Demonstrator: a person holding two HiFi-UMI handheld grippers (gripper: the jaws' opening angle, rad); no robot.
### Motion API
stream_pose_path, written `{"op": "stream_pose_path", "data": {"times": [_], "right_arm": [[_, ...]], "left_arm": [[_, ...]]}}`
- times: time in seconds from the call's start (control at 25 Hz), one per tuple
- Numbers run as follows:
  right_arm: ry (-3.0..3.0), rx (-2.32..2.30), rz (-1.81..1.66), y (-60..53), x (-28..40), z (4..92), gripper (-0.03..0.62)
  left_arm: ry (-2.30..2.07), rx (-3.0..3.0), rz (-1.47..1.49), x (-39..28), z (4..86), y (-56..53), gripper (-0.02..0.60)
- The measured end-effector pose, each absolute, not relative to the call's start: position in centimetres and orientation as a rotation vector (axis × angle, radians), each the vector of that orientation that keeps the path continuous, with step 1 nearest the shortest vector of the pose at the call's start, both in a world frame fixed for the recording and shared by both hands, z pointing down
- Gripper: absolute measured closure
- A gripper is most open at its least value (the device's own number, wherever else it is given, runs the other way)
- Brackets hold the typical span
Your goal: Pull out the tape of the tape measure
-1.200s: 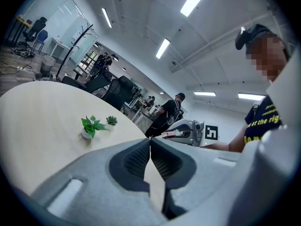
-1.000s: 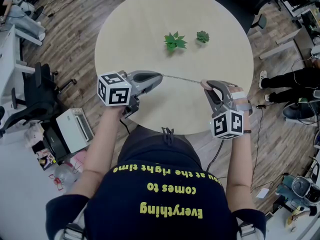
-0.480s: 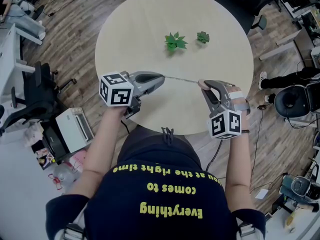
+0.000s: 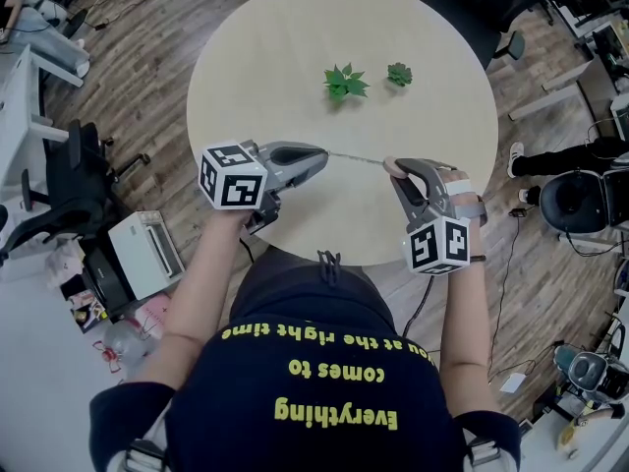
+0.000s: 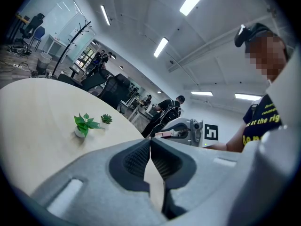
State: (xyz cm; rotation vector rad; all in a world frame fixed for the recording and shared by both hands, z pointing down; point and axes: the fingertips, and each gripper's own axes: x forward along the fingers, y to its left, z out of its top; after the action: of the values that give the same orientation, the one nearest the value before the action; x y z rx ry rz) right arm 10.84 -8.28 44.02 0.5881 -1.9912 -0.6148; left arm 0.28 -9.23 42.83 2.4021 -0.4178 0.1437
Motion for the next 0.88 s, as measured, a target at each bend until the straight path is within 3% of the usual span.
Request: {"op": "stream_pose_path", "data": {"times": [0.88], "right_arm": [[-2.008, 0.578, -0.633, -8.0, 9.3, 43.6, 0.511]], "left_arm": [[-0.388, 2.417, 0.146, 1.3, 42.0, -8.7, 0.574]]}}
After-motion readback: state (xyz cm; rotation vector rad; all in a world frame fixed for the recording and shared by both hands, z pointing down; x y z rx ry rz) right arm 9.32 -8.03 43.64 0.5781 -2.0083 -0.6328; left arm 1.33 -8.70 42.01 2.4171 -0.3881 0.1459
